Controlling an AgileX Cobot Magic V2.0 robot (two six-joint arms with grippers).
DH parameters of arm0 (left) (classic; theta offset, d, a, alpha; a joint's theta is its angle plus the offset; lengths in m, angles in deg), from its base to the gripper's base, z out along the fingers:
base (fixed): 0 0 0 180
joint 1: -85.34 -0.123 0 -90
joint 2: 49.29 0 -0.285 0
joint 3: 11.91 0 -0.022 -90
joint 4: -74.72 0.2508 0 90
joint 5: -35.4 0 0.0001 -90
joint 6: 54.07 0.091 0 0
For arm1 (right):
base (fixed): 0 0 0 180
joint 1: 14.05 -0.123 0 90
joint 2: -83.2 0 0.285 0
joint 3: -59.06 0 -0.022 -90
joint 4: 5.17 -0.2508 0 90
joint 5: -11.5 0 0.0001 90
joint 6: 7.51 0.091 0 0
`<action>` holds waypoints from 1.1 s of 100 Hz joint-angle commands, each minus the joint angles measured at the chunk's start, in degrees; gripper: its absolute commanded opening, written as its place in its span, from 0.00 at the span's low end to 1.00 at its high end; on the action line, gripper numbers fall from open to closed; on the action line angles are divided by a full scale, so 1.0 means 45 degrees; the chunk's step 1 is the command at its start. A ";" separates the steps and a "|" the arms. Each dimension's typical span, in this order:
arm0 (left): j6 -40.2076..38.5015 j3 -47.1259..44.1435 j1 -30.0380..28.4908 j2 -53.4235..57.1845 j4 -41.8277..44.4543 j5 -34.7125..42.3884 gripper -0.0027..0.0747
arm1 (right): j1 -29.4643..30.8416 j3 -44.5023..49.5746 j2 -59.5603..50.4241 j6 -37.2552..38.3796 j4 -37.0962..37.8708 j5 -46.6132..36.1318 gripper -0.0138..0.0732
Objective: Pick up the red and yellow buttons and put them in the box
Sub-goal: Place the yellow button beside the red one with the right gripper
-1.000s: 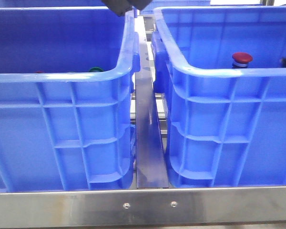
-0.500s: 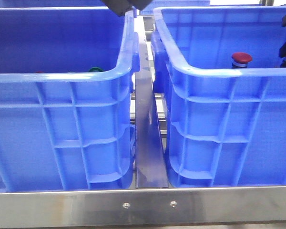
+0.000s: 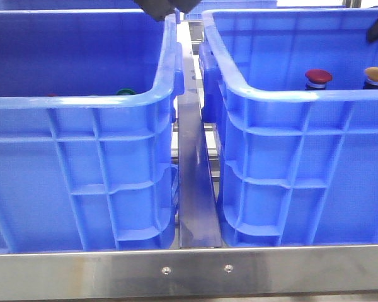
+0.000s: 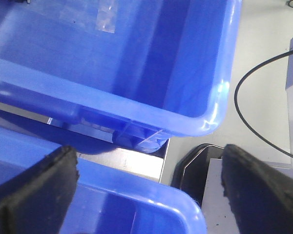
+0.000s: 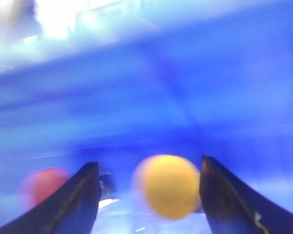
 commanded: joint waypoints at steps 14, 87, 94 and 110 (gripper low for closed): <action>-0.0432 0.0320 -0.0100 0.0526 -0.0034 0.0683 0.67 | 0.0039 0.0629 -0.2820 -0.0109 0.0092 0.0040 0.66; -0.6111 -0.0448 -0.6474 0.1008 0.2742 0.0907 0.01 | 0.0023 0.4338 -0.9793 -0.0109 0.0101 0.0376 0.08; -0.6647 -0.0851 -0.6732 0.1326 0.3480 0.1273 0.01 | -0.0055 0.4473 -1.0020 -0.0109 0.0101 0.0376 0.08; -0.9773 -0.1750 -0.6794 0.2261 0.7486 0.1631 0.01 | -0.0743 0.4579 -1.0245 -0.0109 0.0101 0.0408 0.08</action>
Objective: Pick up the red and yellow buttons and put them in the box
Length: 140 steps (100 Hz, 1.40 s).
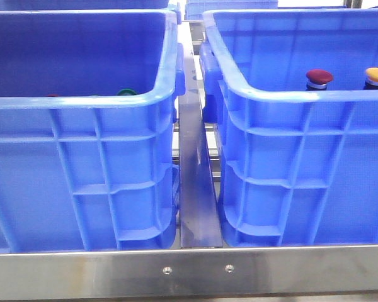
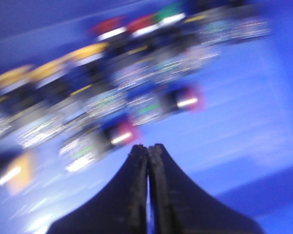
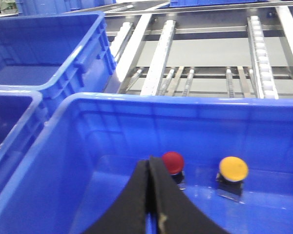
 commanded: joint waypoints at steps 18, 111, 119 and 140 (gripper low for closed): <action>-0.4375 -0.1840 -0.0036 0.2635 0.3646 0.2772 0.01 | -0.1335 -0.0318 -0.0251 -0.0079 0.0426 -0.0223 0.08; -0.4713 -1.1563 -0.0036 1.4621 0.2986 0.9886 0.01 | -0.1656 0.5352 -0.8347 -0.0079 0.0792 -0.2650 0.08; -0.4713 -1.1913 -0.0036 1.5243 0.2986 0.9886 0.01 | -0.1656 0.5845 -0.9280 -0.0079 0.0792 -0.2560 0.08; -0.4713 -1.2106 -0.0036 1.6024 0.2986 0.9883 0.01 | -0.1656 0.6326 -1.0551 -0.0079 0.0768 -0.2413 0.08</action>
